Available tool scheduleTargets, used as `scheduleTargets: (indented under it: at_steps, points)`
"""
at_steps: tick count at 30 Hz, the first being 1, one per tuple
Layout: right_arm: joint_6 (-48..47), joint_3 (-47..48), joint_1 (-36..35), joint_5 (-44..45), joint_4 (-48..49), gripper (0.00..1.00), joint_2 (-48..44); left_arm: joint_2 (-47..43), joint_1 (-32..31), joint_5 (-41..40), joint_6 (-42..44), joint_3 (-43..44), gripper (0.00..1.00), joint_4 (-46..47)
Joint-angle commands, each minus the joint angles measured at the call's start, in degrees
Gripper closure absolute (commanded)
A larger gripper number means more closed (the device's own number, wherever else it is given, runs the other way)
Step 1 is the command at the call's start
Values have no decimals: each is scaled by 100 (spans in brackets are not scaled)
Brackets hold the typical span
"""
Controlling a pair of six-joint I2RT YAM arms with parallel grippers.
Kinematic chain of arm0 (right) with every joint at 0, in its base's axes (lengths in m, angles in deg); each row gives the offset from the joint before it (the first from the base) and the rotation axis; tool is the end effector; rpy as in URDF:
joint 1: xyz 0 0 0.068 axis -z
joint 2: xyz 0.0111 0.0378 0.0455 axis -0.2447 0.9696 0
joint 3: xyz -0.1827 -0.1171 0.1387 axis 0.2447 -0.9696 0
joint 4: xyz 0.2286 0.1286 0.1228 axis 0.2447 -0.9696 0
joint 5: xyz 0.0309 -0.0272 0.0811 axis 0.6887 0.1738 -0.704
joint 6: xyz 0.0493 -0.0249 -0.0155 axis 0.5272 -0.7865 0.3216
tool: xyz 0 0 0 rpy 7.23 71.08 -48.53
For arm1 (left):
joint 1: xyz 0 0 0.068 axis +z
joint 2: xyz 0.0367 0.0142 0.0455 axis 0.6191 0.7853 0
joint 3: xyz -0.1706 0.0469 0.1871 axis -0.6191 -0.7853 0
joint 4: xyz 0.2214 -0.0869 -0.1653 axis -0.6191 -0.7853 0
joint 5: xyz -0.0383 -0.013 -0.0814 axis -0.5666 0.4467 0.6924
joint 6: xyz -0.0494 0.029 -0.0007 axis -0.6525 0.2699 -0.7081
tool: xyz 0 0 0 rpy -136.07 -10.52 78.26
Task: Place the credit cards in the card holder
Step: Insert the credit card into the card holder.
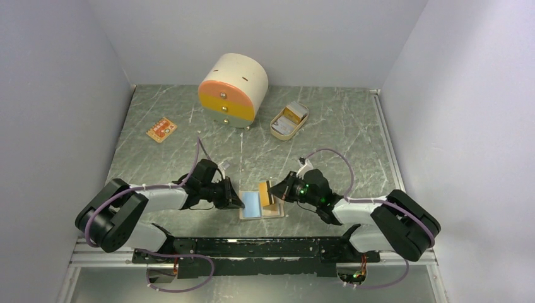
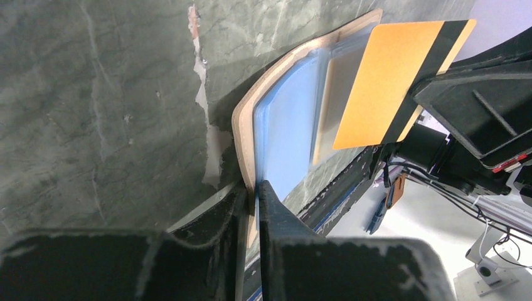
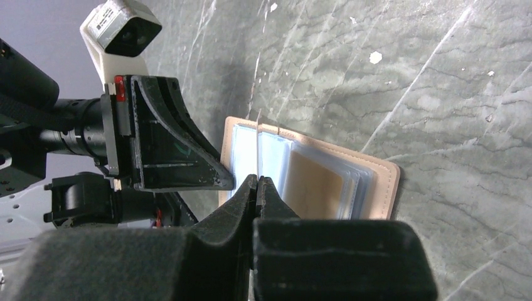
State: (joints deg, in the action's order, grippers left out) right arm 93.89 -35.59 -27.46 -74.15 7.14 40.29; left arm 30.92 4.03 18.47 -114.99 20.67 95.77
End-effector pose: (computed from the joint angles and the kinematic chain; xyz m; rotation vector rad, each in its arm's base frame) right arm 0.1728 0.1638 0.0915 0.1057 2.2055 1.2169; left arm 0.1902 -0.1536 0.0730 -0.1318 2.6956 -1.2142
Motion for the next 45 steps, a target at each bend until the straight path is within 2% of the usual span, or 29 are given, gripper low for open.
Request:
scheduleTargets:
  at_steps: [1,8,20,30,45]
  points:
    - [6,-87,-60,206,386,100,158,3,24,14,57,-88,83,186]
    - [100,-107,-285,503,528,100,355,-22,25,74,53,-163,85,248]
    - [450,-315,-456,475,1137,100,857,13,22,86,-13,-216,85,377]
    - [658,-463,-583,400,1541,100,914,57,23,76,-30,-212,85,391]
    - [831,-497,-693,431,1678,99,1207,39,28,56,-98,-269,85,461]
